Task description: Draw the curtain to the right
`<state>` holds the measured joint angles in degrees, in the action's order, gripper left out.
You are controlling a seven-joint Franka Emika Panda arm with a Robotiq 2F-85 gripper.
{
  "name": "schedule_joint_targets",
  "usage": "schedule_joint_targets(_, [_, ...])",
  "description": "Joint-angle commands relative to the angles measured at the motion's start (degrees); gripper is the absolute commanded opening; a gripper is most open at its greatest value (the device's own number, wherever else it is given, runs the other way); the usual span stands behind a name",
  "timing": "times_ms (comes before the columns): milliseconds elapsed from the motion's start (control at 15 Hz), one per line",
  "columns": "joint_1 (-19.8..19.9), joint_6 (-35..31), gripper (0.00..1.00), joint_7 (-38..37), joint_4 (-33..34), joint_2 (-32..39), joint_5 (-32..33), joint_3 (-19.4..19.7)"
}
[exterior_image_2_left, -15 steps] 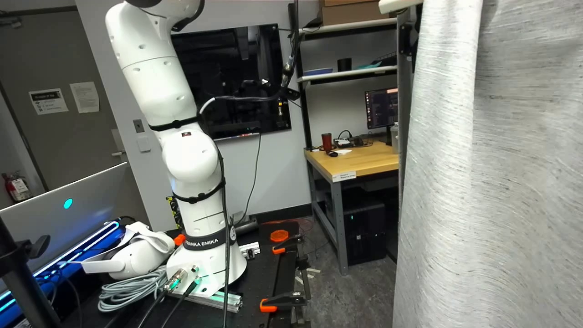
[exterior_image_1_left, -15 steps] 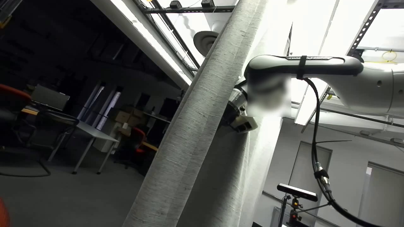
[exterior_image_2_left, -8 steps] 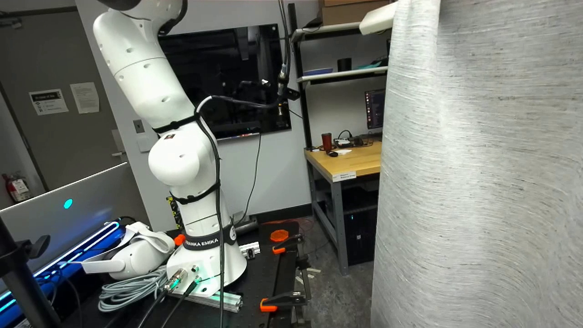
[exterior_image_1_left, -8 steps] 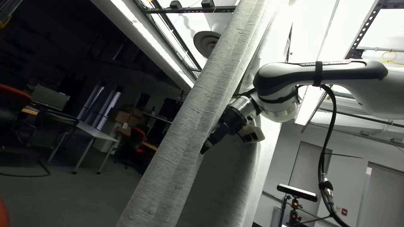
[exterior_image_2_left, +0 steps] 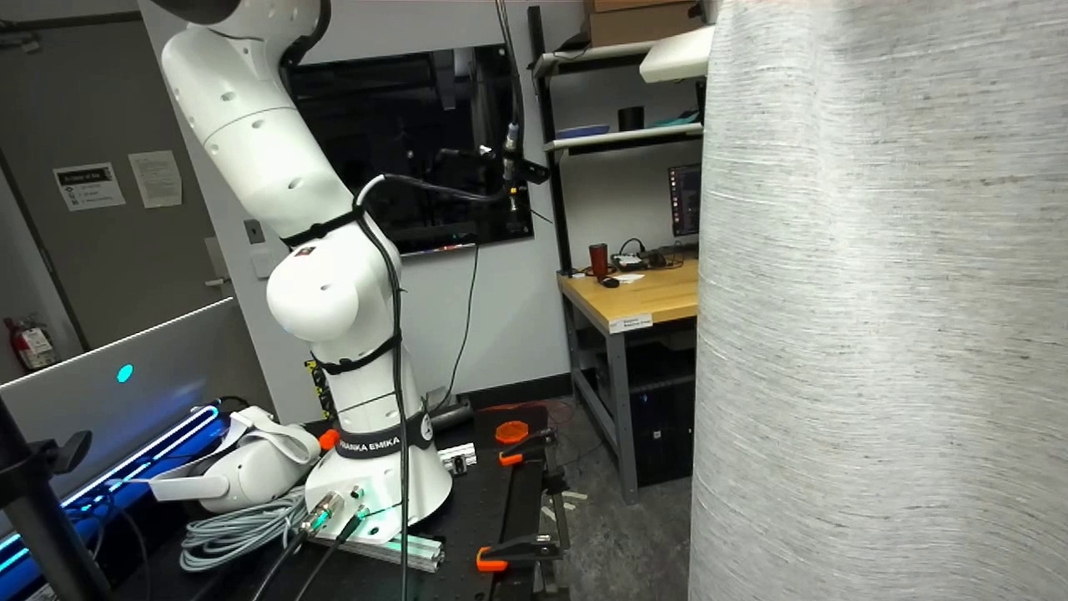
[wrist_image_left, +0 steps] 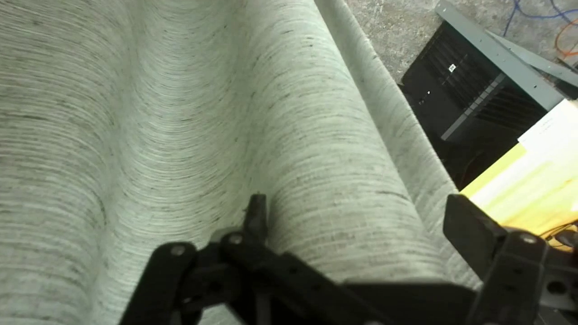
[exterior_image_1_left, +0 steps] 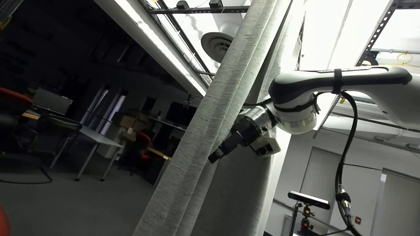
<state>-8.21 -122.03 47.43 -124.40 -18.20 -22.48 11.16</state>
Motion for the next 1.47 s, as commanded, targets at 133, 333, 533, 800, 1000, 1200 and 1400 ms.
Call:
schedule_joint_targets(133, [1.38,2.11,1.00,1.40,-3.65,-4.67,-2.05,-0.66])
schedule_joint_targets(333, [1.09,2.74,1.00,1.58,-4.80,-6.15,-2.35,-0.39])
schedule_joint_targets(533, [0.89,4.00,1.00,1.77,-5.41,-7.42,-2.59,-0.17])
schedule_joint_targets(800, [0.81,5.50,1.00,2.38,-6.26,-8.76,-2.42,-0.20])
schedule_joint_targets(1000, [1.18,4.91,1.00,1.14,-5.08,-6.92,-1.23,-0.72])
schedule_joint_targets(1200, [1.17,5.01,1.00,1.16,-5.30,-7.19,-1.23,-0.70])
schedule_joint_targets(1400, [1.16,5.01,1.00,1.20,-5.44,-7.26,-1.23,-0.70])
